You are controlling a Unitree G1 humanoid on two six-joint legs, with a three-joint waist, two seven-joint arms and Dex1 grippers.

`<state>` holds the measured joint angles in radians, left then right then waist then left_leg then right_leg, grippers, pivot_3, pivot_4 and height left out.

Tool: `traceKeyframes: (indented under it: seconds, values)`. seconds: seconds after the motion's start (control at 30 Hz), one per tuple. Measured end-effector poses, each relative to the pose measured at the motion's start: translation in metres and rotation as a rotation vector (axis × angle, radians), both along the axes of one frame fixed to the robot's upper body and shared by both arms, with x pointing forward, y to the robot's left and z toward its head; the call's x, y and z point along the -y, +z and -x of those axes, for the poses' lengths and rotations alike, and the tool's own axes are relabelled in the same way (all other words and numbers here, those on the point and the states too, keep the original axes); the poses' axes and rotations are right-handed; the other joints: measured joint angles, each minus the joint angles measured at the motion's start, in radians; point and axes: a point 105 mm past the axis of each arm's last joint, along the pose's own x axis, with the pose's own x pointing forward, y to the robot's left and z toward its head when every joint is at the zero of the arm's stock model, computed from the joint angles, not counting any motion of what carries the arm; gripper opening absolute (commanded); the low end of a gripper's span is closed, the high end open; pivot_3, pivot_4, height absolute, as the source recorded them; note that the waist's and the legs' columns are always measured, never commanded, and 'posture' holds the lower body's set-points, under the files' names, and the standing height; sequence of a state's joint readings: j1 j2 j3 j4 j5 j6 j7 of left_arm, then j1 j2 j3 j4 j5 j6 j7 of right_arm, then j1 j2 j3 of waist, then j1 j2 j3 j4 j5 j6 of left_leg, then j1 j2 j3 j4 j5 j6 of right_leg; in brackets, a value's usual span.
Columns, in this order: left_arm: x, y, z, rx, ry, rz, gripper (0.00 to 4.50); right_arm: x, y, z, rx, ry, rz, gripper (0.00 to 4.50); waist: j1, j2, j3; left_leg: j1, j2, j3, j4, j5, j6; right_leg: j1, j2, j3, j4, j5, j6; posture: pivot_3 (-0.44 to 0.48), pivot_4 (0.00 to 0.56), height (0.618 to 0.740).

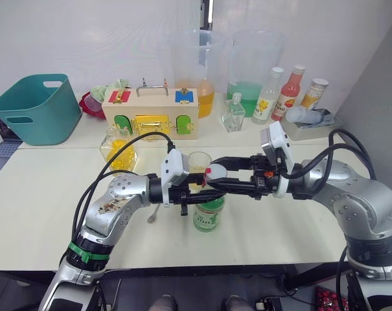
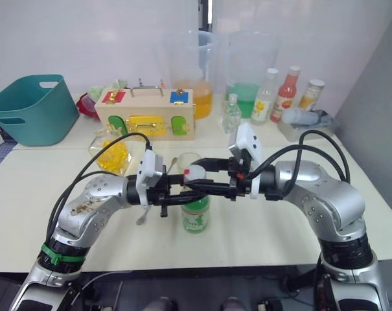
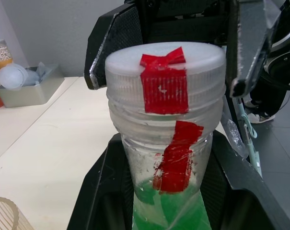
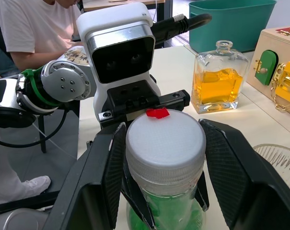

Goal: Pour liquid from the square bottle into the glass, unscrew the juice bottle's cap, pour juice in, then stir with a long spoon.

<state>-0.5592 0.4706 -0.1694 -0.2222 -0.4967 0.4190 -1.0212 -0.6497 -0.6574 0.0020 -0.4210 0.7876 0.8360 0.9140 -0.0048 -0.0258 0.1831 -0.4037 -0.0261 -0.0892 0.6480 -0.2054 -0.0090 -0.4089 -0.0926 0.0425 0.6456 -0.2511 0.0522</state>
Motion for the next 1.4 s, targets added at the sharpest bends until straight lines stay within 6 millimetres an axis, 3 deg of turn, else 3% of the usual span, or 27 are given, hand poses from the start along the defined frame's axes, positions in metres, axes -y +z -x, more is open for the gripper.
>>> traceKeyframes:
  seconds: [0.33,0.47,0.9,1.4]
  values:
    - [0.000,-0.001,0.001,0.000,0.002,0.001,1.40,0.000,0.000,-0.001,-0.007,0.019,-0.001,2.57,0.000,0.000,0.000,0.001,0.000,0.000,0.000,0.000,0.000,0.001,0.000,0.000,0.000,0.000,0.000,0.000,0.150,0.740]
    - [-0.001,-0.001,0.001,0.003,0.005,0.000,1.40,0.000,0.000,-0.001,-0.010,0.024,0.000,1.68,-0.001,0.000,0.000,0.001,0.000,0.000,0.000,0.000,0.000,0.001,0.000,0.000,0.000,0.000,0.000,0.000,0.150,0.740]
    - [-0.002,0.000,0.002,0.009,0.012,-0.003,1.40,-0.001,0.001,-0.003,0.010,0.082,0.036,1.68,-0.007,0.000,0.000,0.001,0.000,0.000,0.000,0.000,0.000,0.001,0.000,0.000,0.000,0.000,0.000,0.000,0.150,0.740]
    - [-0.001,0.000,0.003,0.020,0.020,-0.014,1.40,-0.003,0.013,-0.025,0.098,0.457,0.238,1.68,-0.009,0.000,0.000,0.003,0.001,0.000,-0.001,0.000,0.000,0.003,0.000,0.000,-0.001,0.000,0.000,0.000,0.150,0.740]
